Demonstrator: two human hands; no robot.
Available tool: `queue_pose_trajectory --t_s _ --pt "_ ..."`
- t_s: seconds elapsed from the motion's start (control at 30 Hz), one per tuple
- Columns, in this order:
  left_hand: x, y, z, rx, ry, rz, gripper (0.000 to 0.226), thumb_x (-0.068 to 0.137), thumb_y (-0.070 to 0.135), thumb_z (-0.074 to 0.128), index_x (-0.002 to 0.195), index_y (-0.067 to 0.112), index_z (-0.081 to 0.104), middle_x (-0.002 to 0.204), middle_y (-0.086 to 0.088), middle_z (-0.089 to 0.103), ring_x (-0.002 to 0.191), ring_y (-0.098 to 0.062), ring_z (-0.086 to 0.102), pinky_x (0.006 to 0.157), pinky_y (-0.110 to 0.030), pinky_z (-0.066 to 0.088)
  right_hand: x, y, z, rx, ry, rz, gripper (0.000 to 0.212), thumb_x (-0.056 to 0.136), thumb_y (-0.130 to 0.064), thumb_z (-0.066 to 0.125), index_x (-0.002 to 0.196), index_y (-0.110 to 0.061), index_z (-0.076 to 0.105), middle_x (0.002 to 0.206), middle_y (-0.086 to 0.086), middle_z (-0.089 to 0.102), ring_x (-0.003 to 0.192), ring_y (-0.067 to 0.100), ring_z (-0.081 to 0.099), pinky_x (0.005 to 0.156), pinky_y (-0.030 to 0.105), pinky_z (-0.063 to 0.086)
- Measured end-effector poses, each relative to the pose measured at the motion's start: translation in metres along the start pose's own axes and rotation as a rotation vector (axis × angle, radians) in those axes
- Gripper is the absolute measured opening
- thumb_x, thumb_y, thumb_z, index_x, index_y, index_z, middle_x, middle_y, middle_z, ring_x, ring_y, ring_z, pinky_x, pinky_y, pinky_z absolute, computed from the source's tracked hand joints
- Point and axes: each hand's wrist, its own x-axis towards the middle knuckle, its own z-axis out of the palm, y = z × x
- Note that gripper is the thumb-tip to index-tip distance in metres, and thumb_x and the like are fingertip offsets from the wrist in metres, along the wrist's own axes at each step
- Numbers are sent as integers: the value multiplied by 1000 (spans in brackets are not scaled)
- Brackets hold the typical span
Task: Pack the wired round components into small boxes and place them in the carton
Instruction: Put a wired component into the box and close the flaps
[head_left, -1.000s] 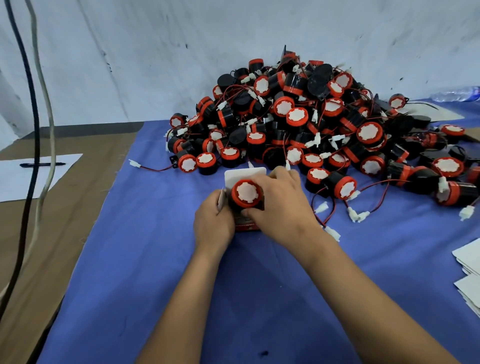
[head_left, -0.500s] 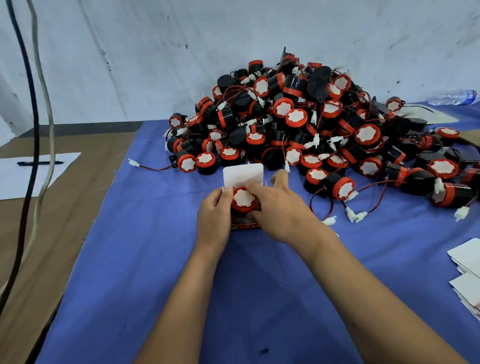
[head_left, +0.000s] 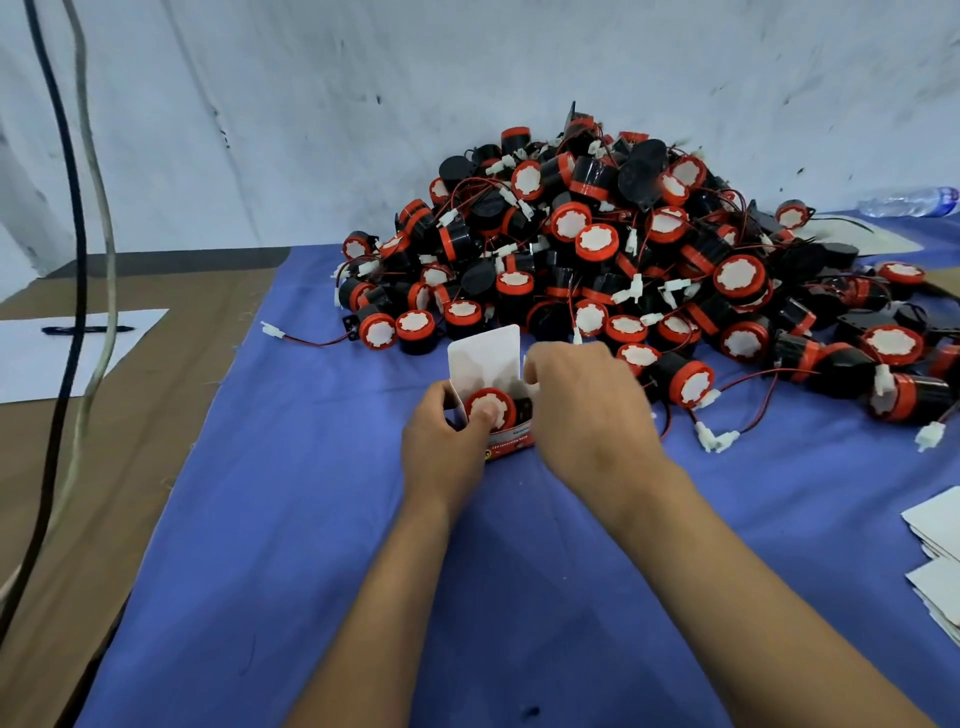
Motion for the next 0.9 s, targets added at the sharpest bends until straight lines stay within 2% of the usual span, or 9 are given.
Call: queue_pose_trajectory --t_s 0.1,0.2,0.27,0.33,0.4,0.53,0.67,0.8,0.9 --pt "-1 0 0 -4 -9 42 20 94 26 69 105 10 68 97 -4 73 92 -25 66 80 -49 58 7 -15 13 -3 -154 -46 33 86 6 53 70 -16 34 77 3 40 64 18 40 53 28 28" --pt "0 -1 -1 -25 -37 59 10 96 17 65 102 22 72 95 8 75 90 -17 68 79 -40 58 12 -21 27 3 -217 -24 26 92 1 53 75 -13 39 85 4 42 79 23 46 65 32 38" --pt "0 -1 -1 -61 -53 51 11 95 18 64 101 23 73 92 10 76 89 -15 68 76 -36 58 14 -23 31 -5 -186 7 22 94 -1 53 79 -15 43 85 4 43 76 24 45 57 32 36" --pt "-1 1 -1 -107 -78 35 15 90 24 60 97 23 73 82 14 74 75 -6 66 62 -24 53 17 -25 31 -59 -135 21 26 93 -4 54 74 -15 41 77 1 40 66 21 42 48 29 25" --pt "-1 1 -1 -163 -96 16 17 92 18 55 89 22 71 71 15 69 63 -2 62 54 -16 47 22 -25 29 -115 -111 16 33 94 -6 55 68 -16 38 69 -1 39 58 18 37 46 29 21" --pt "3 -2 2 -65 -83 20 25 94 13 52 103 19 75 92 5 75 81 -13 66 66 -25 48 33 -26 26 -123 -107 11 18 96 -6 58 84 -14 46 73 2 40 76 24 46 50 31 29" --pt "4 -6 2 2 -26 30 33 93 2 50 106 21 74 98 9 76 89 -13 69 73 -35 58 30 -24 22 -61 -104 -27 19 93 -2 59 88 -15 48 81 3 41 79 26 46 58 34 37" --pt "11 -11 -5 28 39 24 31 96 4 49 97 21 75 91 10 74 83 -9 67 66 -27 55 17 -16 13 23 -139 -119 20 86 3 60 87 -14 50 85 4 43 79 29 56 62 34 39" --pt "9 -10 -5 43 12 59 27 97 5 51 92 23 71 85 10 71 77 -1 64 59 -14 48 4 -6 -1 11 -88 -63 20 87 0 59 94 -14 46 101 7 33 60 20 40 51 27 26"
